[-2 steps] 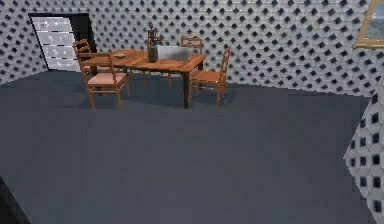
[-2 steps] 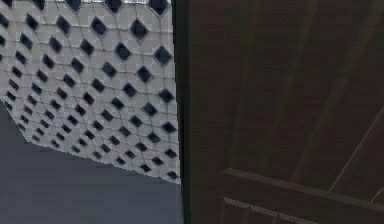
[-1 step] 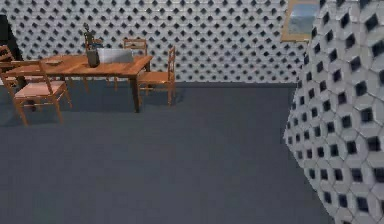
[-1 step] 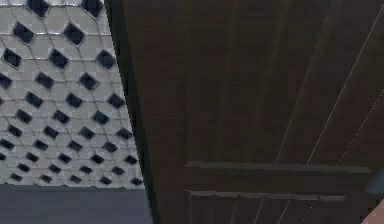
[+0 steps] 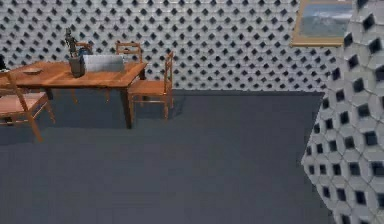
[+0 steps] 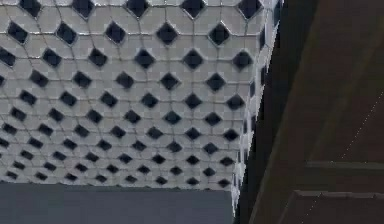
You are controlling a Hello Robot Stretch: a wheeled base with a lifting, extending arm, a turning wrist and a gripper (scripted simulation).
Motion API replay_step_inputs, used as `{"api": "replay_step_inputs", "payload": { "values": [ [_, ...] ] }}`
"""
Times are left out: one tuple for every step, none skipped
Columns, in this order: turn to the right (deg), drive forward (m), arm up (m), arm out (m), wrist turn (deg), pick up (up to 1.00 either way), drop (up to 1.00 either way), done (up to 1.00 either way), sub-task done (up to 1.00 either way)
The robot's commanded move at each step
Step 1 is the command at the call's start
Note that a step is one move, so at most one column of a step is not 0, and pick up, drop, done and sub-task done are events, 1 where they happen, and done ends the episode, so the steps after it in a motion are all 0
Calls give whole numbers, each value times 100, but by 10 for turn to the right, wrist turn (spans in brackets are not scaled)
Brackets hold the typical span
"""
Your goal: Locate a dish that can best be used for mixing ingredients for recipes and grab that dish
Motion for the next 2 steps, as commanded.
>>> {"api": "replay_step_inputs", "payload": {
  "values": [
    [-360, 0, 0, 0, 0, 0, 0, 0, 0],
    [0, 100, 0, 0, 0, 0, 0, 0, 0]
  ]
}}
